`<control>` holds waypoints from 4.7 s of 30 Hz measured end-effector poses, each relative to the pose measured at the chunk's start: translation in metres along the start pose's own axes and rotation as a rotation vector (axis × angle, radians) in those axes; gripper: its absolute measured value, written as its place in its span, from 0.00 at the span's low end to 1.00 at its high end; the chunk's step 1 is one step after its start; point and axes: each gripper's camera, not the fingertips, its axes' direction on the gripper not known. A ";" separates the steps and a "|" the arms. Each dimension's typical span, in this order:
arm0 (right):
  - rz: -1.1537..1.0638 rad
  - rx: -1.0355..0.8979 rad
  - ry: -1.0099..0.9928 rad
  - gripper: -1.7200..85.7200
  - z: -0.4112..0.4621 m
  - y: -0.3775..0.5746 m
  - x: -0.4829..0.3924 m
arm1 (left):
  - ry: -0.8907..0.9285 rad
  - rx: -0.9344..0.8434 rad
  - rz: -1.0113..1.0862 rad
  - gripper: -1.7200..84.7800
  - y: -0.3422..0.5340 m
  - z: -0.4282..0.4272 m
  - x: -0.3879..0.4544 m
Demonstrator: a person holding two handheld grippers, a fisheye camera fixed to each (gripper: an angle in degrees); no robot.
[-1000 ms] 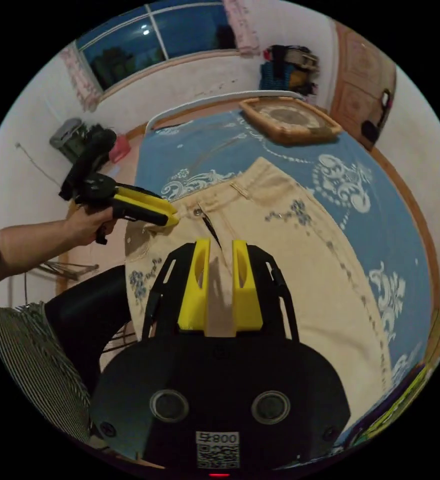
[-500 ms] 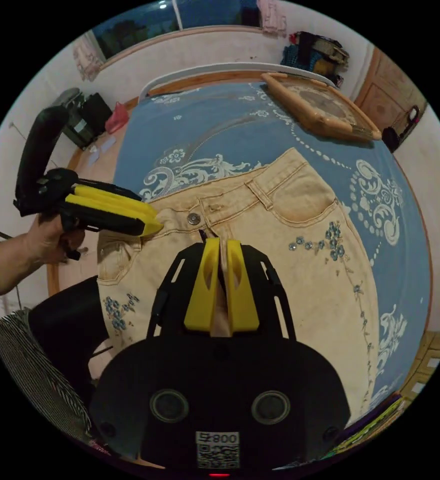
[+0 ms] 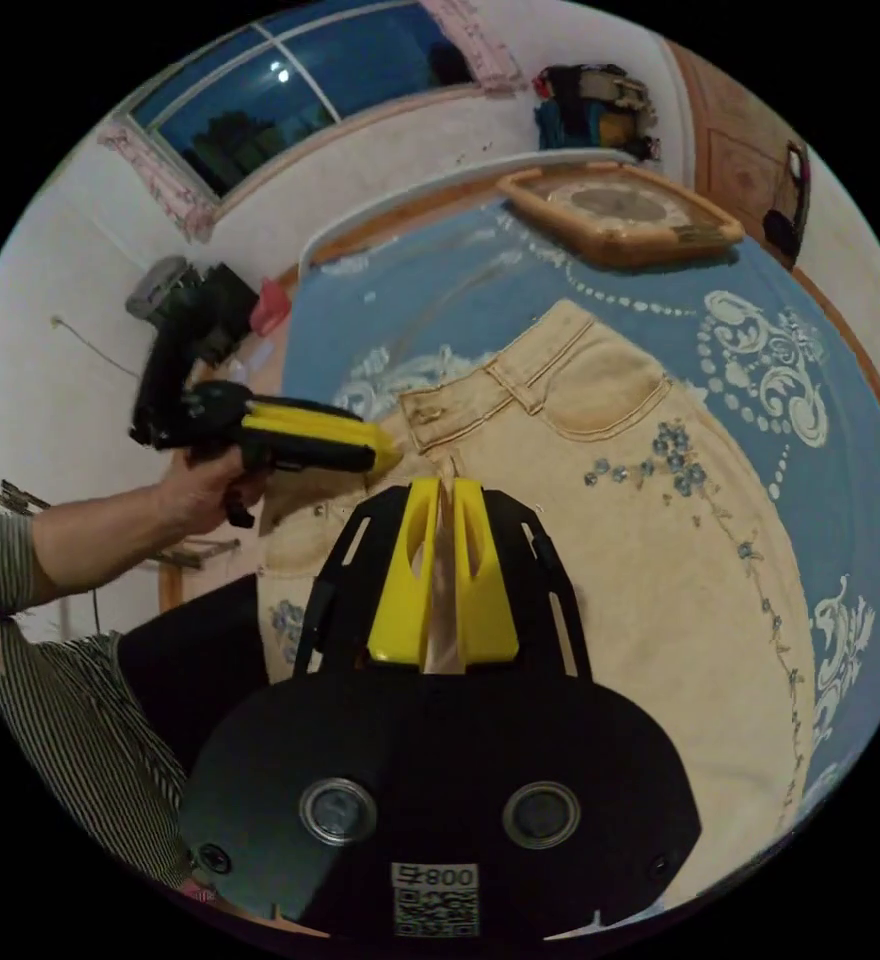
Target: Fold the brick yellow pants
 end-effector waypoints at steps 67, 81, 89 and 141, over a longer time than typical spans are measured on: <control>0.352 -0.003 0.248 0.11 -0.146 0.110 0.173 | -0.086 -0.130 0.351 0.16 -0.149 -0.041 0.210; 0.226 -0.199 0.239 0.11 -0.138 0.133 0.183 | -0.249 -0.340 0.533 0.10 -0.167 0.017 0.292; 0.237 -0.260 0.284 0.05 -0.149 0.150 0.142 | -0.255 -0.247 0.570 0.05 -0.136 -0.012 0.338; 0.367 -0.109 0.231 0.03 -0.078 0.447 -0.251 | -0.070 -0.305 0.784 0.04 0.170 -0.035 0.278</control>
